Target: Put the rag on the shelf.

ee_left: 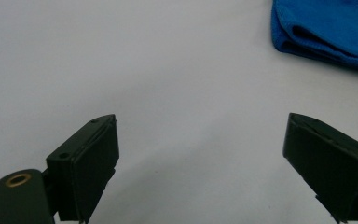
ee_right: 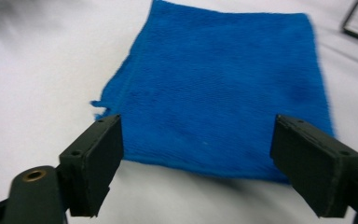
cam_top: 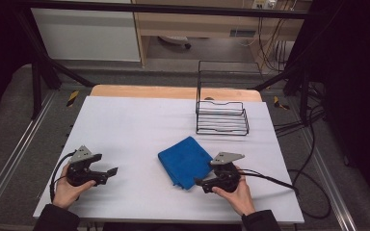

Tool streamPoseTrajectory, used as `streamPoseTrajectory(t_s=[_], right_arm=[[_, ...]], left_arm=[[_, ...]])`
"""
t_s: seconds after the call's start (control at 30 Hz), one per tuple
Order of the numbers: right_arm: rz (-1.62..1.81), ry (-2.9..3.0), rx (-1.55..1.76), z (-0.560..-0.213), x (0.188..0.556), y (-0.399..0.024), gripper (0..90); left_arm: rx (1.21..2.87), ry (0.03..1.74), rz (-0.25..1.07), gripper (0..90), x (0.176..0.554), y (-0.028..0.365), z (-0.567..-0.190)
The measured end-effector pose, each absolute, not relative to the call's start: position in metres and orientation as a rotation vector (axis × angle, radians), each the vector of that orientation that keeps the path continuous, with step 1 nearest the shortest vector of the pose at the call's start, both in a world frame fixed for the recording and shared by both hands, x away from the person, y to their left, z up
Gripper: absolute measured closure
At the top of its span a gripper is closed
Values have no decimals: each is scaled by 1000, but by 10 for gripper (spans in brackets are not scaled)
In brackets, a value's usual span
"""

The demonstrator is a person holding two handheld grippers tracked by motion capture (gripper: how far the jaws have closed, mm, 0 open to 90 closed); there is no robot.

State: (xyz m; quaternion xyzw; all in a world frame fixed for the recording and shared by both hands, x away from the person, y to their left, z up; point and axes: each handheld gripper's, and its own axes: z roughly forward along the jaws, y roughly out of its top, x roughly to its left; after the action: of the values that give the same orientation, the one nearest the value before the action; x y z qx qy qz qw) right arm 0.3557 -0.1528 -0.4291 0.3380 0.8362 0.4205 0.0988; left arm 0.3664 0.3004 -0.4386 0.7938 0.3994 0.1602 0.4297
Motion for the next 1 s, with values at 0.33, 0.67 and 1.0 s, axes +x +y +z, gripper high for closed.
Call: streamPoseTrajectory(t_s=[0.33, 0.67, 1.0], right_arm=[[1192, 2557, 892, -436, 353, -115, 384], [1129, 2636, 820, -445, 350, -93, 525], [1027, 2573, 727, -450, 343, -85, 574]], left_arm=[[1993, 999, 397, 110, 367, 300, -440], [1988, 1004, 394, 115, 368, 301, -440], [1989, 1011, 391, 118, 368, 301, -441]])
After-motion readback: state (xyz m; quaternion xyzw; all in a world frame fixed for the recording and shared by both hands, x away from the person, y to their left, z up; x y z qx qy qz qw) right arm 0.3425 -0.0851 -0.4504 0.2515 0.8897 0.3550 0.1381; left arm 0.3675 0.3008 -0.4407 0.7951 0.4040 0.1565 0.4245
